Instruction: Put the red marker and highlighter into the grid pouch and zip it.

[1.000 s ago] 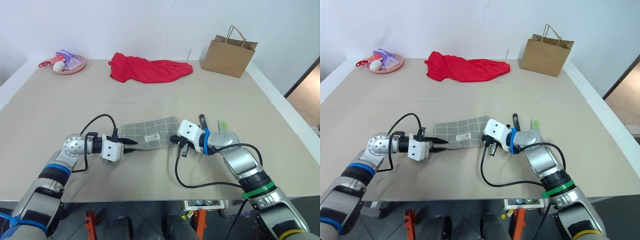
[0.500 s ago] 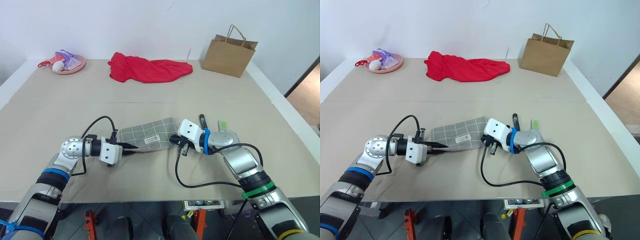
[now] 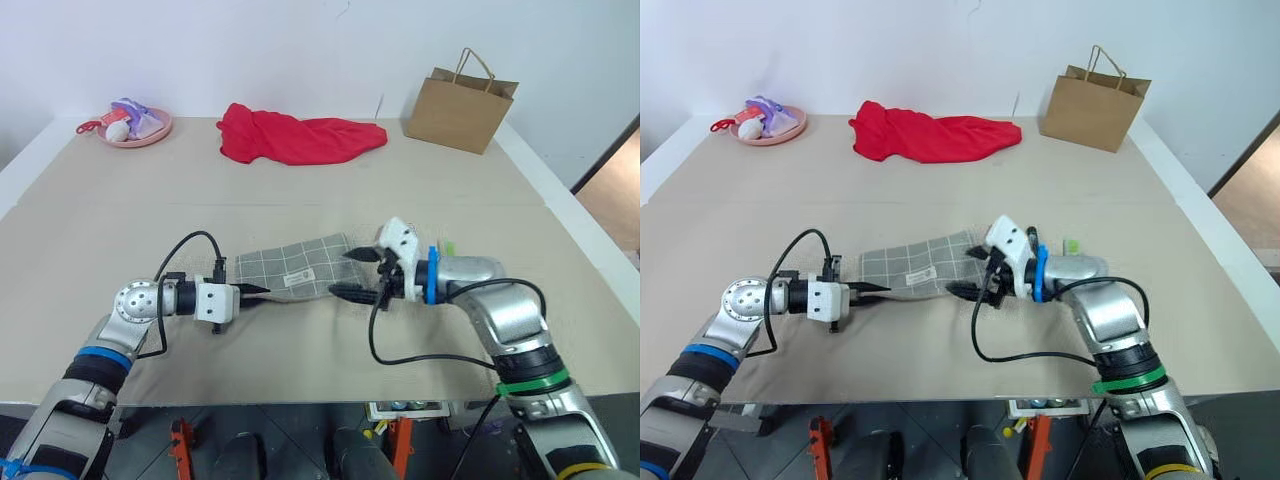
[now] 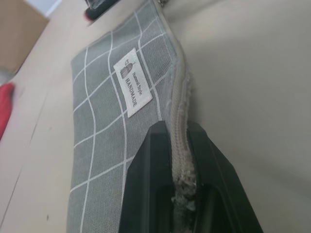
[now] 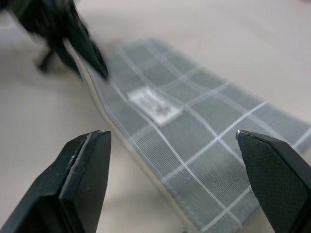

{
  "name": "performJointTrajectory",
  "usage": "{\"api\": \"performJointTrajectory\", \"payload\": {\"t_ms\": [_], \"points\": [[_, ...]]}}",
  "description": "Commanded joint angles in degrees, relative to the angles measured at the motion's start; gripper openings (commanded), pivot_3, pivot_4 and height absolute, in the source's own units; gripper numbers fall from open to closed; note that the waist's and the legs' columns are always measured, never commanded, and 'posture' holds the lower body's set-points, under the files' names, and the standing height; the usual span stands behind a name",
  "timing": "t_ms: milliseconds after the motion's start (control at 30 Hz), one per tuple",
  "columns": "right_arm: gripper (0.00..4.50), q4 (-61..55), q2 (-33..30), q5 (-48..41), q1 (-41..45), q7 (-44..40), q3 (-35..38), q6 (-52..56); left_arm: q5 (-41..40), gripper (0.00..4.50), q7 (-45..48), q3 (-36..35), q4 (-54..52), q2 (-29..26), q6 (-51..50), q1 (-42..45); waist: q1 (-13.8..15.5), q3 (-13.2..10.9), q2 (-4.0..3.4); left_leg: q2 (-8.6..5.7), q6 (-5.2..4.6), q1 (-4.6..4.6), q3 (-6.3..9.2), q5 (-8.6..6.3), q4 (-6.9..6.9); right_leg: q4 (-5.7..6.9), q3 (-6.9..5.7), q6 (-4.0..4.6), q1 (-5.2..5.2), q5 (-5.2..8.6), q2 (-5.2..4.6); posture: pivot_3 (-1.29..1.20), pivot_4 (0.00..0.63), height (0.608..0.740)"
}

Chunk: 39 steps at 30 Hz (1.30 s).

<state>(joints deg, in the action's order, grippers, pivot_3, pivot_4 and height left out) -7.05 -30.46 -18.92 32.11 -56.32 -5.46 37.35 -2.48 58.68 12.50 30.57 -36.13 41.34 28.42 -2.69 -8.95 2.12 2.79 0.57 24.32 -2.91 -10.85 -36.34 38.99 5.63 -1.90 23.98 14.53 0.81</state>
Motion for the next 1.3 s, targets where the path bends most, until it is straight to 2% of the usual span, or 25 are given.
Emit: {"api": "performJointTrajectory", "payload": {"t_ms": [33, 167, 367, 567, 900, 1000, 1067, 1133, 1233, 1300], "points": [[4.42, -3.3, -1.2, -3.8, 1.6, 0.5, 4.2, 1.7, -0.1, 0.0, -4.6, -2.9, -3.1, 0.7, -4.3, -0.5, 0.0, 0.0, 0.0, 0.0, 0.0, 0.0, 0.0, 0.0, 0.0, 0.0, 0.0, 0.0, 0.0, 0.0, 0.0, 0.0, 0.15, 0.74], [4.42, -2.7, -2.0, -4.0, 1.6, 2.7, 5.7, 1.5, -1.8, 0.0, -10.7, -5.9, -7.9, 3.2, -15.3, -1.0, 0.0, 0.0, 0.01, -0.04, 0.0, 0.01, 0.01, 0.0, 0.0, 0.0, -0.01, -0.18, 0.0, 0.1, 0.0, 0.0, 0.15, 0.74], [4.42, 2.8, -0.1, 2.4, 2.7, 10.3, 1.8, -0.6, -4.2, 0.0, -13.8, -7.9, -16.3, 5.5, -26.1, -3.1, -0.1, 0.0, 0.01, -0.06, 0.02, 0.04, 0.0, -0.01, 0.01, 0.0, 0.03, -0.2, 0.03, 0.11, 0.0, 0.0, 0.15, 0.74], [4.42, 15.6, 4.1, 11.3, 8.4, 17.8, -3.0, -5.4, -4.0, 0.0, -14.3, -7.9, -19.3, 6.2, -29.3, -4.2, -0.1, 0.0, 0.0, -0.05, 0.02, 0.02, -0.04, -0.01, 0.01, 0.01, 0.08, -0.14, 0.08, 0.05, 0.08, 0.0, 0.15, 0.74], [4.42, 32.1, 8.5, 14.4, 15.9, 21.6, -2.0, -11.3, -4.1, 0.0, -15.0, -8.3, -21.0, 7.1, -30.7, -4.9, -0.1, 0.0, -0.01, -0.14, 0.02, 0.29, 0.01, -0.02, 0.02, 0.0, 0.2, 0.02, 0.23, -0.04, 0.0, 0.0, 0.15, 0.74], [3.65, 34.5, 9.7, 14.1, 17.3, 21.7, -1.4, -12.1, -4.1, 0.0, -15.1, -8.3, -21.1, 7.2, -30.8, -5.0, -0.1, 0.0, -0.02, -0.14, 0.02, 0.3, 0.01, -0.02, 0.02, 0.0, 0.2, 0.02, 0.26, -0.05, 0.01, 0.0, 0.15, 0.74], [2.45, 35.2, 10.1, 14.1, 17.8, 21.6, -1.2, -12.5, -4.0, 0.0, -15.2, -8.4, -21.1, 7.4, -30.9, -5.0, -0.1, 0.0, -0.02, -0.14, 0.02, 0.31, 0.01, -0.02, 0.02, 0.0, 0.19, 0.03, 0.27, -0.05, 0.01, 0.0, 0.15, 0.74], [1.7, 36.0, 10.4, 14.2, 18.3, 21.5, -1.1, -12.9, -4.0, 0.0, -15.3, -8.4, -21.1, 7.6, -30.9, -5.0, -0.1, 0.0, -0.02, -0.14, 0.02, 0.32, 0.01, -0.02, 0.02, 0.0, 0.19, 0.03, 0.27, -0.05, 0.01, 0.0, 0.15, 0.74], [0.02, 36.4, 10.8, 14.0, 18.9, 20.8, -1.2, -13.5, -3.9, 0.0, -15.5, -8.3, -21.1, 7.9, -30.8, -5.2, -0.1, 0.0, -0.02, -0.14, 0.02, 0.32, 0.02, -0.02, 0.02, 0.0, 0.19, 0.03, 0.27, -0.05, 0.01, 0.0, 0.15, 0.74], [0.02, 36.0, 11.1, 13.9, 19.0, 19.7, -1.7, -13.5, -3.9, 0.0, -15.6, -8.3, -21.0, 8.1, -30.9, -5.3, -0.1, 0.0, -0.02, -0.14, 0.02, 0.32, 0.01, -0.02, 0.02, 0.0, 0.19, 0.03, 0.27, -0.05, 0.01, 0.0, 0.15, 0.74]]}}
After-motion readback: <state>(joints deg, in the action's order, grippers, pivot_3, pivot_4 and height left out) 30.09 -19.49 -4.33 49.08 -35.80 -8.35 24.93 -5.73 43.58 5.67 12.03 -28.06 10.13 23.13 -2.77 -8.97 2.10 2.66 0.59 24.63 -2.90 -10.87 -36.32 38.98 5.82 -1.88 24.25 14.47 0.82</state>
